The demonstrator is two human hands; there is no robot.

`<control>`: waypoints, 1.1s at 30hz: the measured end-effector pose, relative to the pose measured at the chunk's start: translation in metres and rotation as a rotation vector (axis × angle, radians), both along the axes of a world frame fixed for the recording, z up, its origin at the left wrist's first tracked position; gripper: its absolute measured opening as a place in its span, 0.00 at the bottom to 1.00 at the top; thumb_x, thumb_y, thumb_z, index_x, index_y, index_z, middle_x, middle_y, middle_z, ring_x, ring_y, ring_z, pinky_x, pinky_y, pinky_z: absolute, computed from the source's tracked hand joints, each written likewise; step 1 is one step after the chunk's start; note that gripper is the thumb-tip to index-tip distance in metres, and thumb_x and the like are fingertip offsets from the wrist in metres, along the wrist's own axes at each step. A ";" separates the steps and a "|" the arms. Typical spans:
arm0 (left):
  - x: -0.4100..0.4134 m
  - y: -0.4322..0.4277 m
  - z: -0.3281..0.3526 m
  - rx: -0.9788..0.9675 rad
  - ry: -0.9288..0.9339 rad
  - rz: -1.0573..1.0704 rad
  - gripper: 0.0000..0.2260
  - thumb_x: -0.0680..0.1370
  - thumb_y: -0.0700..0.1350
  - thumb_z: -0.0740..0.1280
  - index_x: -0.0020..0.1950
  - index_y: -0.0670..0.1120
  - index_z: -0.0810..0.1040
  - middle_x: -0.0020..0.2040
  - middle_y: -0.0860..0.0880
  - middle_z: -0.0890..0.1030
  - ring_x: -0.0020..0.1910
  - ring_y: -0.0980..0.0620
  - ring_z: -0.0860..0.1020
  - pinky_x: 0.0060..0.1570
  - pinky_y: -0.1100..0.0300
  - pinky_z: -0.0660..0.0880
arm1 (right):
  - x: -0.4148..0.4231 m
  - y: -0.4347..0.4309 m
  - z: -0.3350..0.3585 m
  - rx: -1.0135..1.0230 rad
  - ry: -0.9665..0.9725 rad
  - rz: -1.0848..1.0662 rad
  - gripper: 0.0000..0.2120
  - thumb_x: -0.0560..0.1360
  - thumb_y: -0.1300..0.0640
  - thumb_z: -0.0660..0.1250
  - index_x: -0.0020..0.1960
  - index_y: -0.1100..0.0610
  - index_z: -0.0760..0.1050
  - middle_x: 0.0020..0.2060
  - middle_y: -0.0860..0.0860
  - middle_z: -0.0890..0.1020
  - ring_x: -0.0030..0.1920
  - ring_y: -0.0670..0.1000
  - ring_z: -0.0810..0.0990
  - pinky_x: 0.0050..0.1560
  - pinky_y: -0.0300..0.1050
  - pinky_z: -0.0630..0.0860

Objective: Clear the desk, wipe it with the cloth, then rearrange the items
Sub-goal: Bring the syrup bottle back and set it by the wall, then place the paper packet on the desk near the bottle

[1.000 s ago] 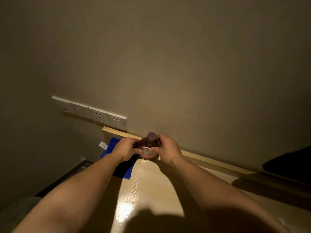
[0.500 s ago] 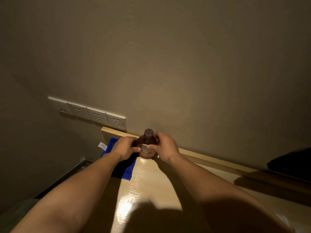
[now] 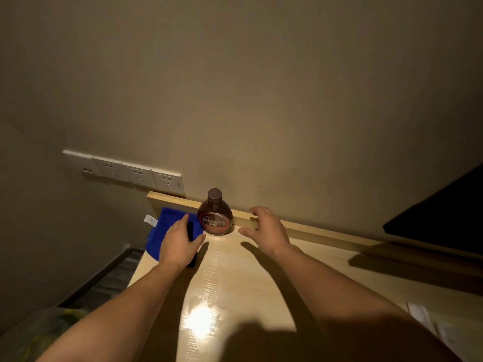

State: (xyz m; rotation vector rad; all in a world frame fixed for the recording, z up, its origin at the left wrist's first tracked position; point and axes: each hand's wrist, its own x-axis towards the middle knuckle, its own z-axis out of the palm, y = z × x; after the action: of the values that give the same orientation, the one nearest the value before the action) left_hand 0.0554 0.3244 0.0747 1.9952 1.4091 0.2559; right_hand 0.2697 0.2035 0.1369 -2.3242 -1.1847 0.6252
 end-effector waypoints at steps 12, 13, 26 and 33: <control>0.042 -0.225 -0.017 0.155 0.213 -0.392 0.40 0.79 0.71 0.47 0.87 0.52 0.46 0.87 0.50 0.43 0.86 0.49 0.41 0.84 0.45 0.42 | 0.057 -0.217 -0.021 -0.139 -0.088 -0.148 0.37 0.78 0.39 0.70 0.81 0.49 0.61 0.78 0.50 0.69 0.76 0.54 0.69 0.73 0.54 0.69; 0.047 -0.246 -0.017 0.151 0.223 -0.404 0.40 0.79 0.71 0.46 0.87 0.53 0.45 0.87 0.50 0.42 0.86 0.49 0.40 0.83 0.45 0.41 | 0.063 -0.241 -0.023 -0.153 -0.079 -0.166 0.36 0.78 0.39 0.70 0.81 0.49 0.61 0.78 0.50 0.69 0.75 0.54 0.69 0.73 0.55 0.69; 0.105 -0.381 -0.070 0.218 0.377 -0.448 0.40 0.80 0.75 0.41 0.86 0.55 0.37 0.85 0.50 0.33 0.83 0.48 0.29 0.81 0.38 0.34 | 0.148 -0.465 -0.068 -0.204 -0.115 -0.525 0.30 0.79 0.39 0.69 0.74 0.56 0.70 0.67 0.56 0.77 0.64 0.59 0.78 0.62 0.59 0.79; 0.108 -0.394 -0.087 0.247 0.393 -0.448 0.40 0.80 0.75 0.41 0.86 0.56 0.38 0.86 0.51 0.35 0.83 0.49 0.31 0.81 0.39 0.35 | 0.161 -0.463 -0.089 -0.344 -0.142 -0.537 0.20 0.79 0.44 0.71 0.59 0.60 0.75 0.55 0.59 0.81 0.54 0.61 0.82 0.50 0.55 0.80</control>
State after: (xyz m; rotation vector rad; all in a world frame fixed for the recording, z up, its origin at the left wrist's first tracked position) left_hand 0.1631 -0.0693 -0.0119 2.6080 1.1446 -0.1816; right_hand 0.4310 -0.2592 0.0481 -2.8530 -0.4793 0.4987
